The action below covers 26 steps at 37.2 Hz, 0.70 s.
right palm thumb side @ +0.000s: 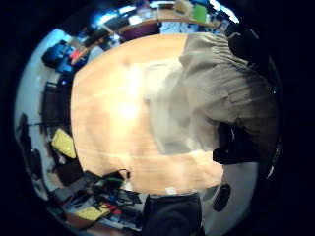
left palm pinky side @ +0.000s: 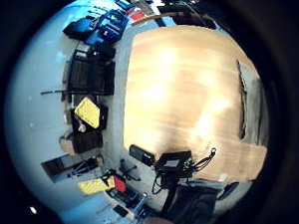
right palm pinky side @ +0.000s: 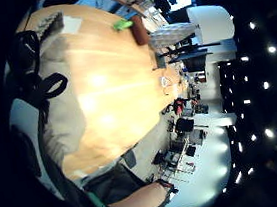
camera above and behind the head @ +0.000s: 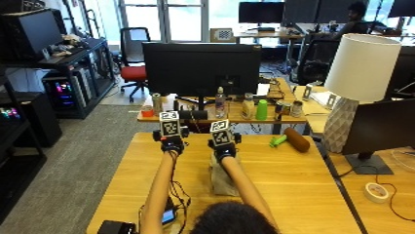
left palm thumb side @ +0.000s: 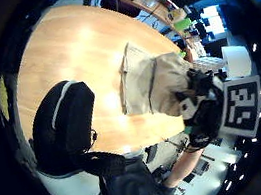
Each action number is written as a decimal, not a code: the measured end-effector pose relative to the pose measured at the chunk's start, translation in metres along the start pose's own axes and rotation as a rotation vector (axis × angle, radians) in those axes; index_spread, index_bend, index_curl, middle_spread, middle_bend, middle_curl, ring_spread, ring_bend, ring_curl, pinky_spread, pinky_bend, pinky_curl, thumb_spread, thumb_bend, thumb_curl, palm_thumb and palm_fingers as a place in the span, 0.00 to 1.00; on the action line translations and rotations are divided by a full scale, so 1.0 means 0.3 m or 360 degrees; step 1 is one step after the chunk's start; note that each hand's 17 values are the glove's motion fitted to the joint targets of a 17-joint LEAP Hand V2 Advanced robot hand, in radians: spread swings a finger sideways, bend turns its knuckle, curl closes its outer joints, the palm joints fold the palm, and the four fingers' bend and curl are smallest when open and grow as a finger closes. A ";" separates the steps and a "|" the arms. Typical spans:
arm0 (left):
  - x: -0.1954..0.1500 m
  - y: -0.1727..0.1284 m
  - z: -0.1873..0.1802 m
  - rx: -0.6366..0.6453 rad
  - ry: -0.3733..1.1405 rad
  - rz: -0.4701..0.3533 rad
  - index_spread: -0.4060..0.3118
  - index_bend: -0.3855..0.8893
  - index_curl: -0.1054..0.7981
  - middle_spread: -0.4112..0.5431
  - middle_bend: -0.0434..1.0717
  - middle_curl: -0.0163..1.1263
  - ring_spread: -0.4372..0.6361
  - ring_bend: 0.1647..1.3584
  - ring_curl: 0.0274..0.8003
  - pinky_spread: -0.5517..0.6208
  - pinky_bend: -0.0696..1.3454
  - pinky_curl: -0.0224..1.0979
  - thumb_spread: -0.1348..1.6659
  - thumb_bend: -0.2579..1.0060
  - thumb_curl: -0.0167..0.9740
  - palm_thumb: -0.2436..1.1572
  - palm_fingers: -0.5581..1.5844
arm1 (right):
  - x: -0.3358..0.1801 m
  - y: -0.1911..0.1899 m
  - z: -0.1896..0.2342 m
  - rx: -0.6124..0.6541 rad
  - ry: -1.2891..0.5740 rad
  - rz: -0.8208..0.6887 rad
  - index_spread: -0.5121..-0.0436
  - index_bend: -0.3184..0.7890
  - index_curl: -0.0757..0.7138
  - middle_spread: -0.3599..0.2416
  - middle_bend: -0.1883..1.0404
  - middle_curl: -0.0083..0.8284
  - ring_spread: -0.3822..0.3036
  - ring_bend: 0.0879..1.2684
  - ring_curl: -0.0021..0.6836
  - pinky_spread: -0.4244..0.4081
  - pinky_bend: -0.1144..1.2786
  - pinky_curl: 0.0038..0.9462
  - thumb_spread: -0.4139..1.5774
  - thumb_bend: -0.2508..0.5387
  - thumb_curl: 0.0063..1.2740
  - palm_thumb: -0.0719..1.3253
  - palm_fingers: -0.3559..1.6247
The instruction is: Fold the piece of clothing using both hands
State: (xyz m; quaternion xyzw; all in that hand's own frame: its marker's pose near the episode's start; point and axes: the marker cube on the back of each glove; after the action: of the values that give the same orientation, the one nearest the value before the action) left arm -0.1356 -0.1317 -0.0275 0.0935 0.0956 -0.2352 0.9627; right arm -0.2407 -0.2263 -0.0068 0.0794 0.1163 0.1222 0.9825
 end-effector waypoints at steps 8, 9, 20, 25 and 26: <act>-0.137 0.021 0.009 -0.0036 0.0032 -0.0096 0.52 0.43 0.48 0.58 0.19 0.27 0.69 0.34 0.34 0.73 0.35 0.33 0.76 0.22 0.27 0.41 0.32 | -0.355 0.119 0.155 -0.0408 -0.0281 -0.0362 0.45 0.28 0.15 0.45 0.26 0.52 0.21 0.63 0.70 0.07 0.76 0.46 0.62 0.29 0.36 0.86 0.67; -0.150 0.022 0.013 -0.0033 0.0035 -0.0096 0.52 0.43 0.48 0.58 0.19 0.27 0.69 0.34 0.34 0.73 0.35 0.33 0.77 0.21 0.27 0.42 0.32 | -0.383 0.140 0.179 -0.0513 -0.0331 -0.0404 0.45 0.28 0.15 0.46 0.26 0.51 0.22 0.63 0.70 0.07 0.76 0.46 0.62 0.29 0.36 0.86 0.67; -0.243 0.046 0.042 -0.0082 0.0110 -0.0125 0.53 0.43 0.49 0.58 0.19 0.27 0.69 0.33 0.34 0.74 0.35 0.33 0.79 0.20 0.26 0.44 0.32 | -0.297 0.151 0.092 -0.0664 -0.0724 -0.0434 0.46 0.28 0.11 0.49 0.28 0.48 0.24 0.65 0.69 0.09 0.76 0.44 0.65 0.29 0.37 0.84 0.64; -0.244 0.062 0.035 -0.0081 0.0122 -0.0129 0.53 0.43 0.49 0.58 0.19 0.27 0.70 0.33 0.34 0.74 0.35 0.33 0.79 0.20 0.26 0.44 0.32 | -0.098 -0.085 0.041 -0.0266 -0.0762 -0.0272 0.47 0.32 0.12 0.50 0.30 0.48 0.27 0.61 0.66 0.14 0.75 0.43 0.68 0.29 0.37 0.81 0.64; -0.239 0.064 0.034 -0.0079 0.0126 -0.0125 0.53 0.43 0.49 0.58 0.19 0.27 0.70 0.33 0.34 0.74 0.35 0.33 0.79 0.20 0.26 0.44 0.32 | -0.049 -0.113 0.024 -0.0211 -0.0761 -0.0254 0.47 0.32 0.13 0.50 0.30 0.48 0.27 0.60 0.66 0.14 0.74 0.43 0.68 0.29 0.37 0.81 0.64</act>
State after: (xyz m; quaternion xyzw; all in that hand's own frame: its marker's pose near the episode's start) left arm -0.1876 -0.0861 0.0014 0.0750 0.1431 -0.2665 0.9502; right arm -0.2451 -0.2636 -0.0030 0.0319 -0.1218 0.0294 0.9916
